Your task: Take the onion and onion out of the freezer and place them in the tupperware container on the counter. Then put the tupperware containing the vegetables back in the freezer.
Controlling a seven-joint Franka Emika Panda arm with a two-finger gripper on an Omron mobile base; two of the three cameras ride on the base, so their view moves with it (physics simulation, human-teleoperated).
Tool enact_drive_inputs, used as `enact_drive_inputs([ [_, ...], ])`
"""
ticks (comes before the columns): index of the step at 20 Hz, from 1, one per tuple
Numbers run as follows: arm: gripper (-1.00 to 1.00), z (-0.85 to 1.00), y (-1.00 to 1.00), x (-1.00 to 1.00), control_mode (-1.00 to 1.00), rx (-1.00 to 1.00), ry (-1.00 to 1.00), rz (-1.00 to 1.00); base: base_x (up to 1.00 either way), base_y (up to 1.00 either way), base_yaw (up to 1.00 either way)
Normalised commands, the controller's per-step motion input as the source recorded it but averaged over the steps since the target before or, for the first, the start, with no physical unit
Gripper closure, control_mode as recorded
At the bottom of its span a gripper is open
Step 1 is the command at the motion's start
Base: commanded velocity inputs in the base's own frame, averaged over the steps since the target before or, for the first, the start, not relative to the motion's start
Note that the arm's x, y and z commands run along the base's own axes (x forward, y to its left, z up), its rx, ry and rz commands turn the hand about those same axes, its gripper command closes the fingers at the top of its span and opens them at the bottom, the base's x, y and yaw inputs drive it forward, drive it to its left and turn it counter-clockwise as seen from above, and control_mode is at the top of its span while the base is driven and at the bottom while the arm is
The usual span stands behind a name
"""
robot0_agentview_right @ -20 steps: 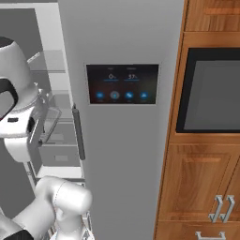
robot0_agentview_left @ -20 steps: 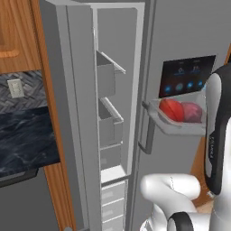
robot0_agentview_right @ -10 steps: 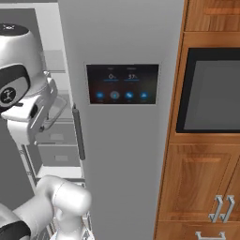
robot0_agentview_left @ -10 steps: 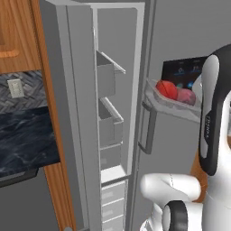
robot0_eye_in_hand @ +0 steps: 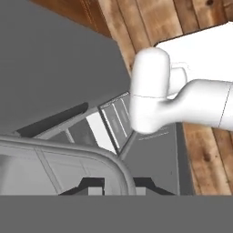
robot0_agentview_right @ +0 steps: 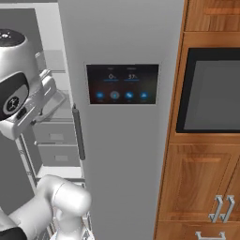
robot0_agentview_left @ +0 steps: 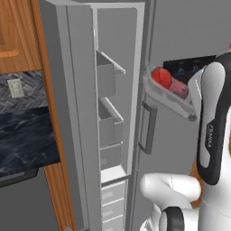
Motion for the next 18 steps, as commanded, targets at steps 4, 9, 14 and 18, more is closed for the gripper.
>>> enact_drive_inputs([
  [4, 1.0, 0.02, 0.42, 0.61, -1.0, 0.03, -0.06, -0.12, 0.0, 0.0, 0.0],
  [9, 1.0, 0.06, 0.37, 0.48, -1.0, 0.05, 0.0, -0.02, 0.0, 0.0, 0.0],
  [14, 1.0, 0.06, 0.34, 0.38, -1.0, 0.11, -0.02, 0.0, 0.0, 0.0, 0.0],
  [18, 1.0, 0.09, 0.16, 0.36, -1.0, 0.14, -0.04, 0.0, 0.0, 0.0, 0.0],
])
